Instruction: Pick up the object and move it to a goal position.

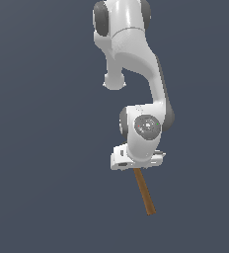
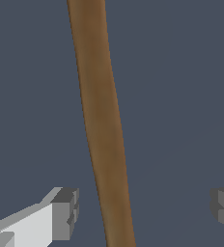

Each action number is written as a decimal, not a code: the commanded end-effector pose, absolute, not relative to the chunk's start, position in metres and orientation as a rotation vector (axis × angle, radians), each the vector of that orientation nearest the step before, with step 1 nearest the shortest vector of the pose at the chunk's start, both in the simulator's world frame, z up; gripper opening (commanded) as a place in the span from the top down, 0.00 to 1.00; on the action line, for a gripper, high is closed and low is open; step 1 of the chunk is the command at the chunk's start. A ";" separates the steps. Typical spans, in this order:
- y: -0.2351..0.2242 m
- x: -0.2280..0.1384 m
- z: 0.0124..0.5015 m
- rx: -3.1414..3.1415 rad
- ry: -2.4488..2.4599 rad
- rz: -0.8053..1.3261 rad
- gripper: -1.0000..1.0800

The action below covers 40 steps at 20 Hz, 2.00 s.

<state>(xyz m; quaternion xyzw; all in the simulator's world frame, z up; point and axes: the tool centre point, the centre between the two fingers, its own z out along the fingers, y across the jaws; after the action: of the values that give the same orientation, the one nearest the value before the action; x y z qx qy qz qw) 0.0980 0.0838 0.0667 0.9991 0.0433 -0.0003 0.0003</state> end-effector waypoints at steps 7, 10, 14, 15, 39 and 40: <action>0.084 0.097 0.035 3.138 0.135 -0.001 0.04; 0.084 0.097 0.022 3.138 0.135 -0.001 0.04; 0.084 0.098 0.016 3.139 0.135 0.000 0.04; 0.084 0.099 0.016 3.139 0.135 0.000 0.04; 0.093 0.083 0.032 3.140 0.140 -0.002 1.00; 0.094 0.080 0.035 3.140 0.140 -0.002 1.00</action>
<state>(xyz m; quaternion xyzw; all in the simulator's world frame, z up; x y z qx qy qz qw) 0.0825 0.0919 0.0285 0.9990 0.0442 -0.0030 -0.0005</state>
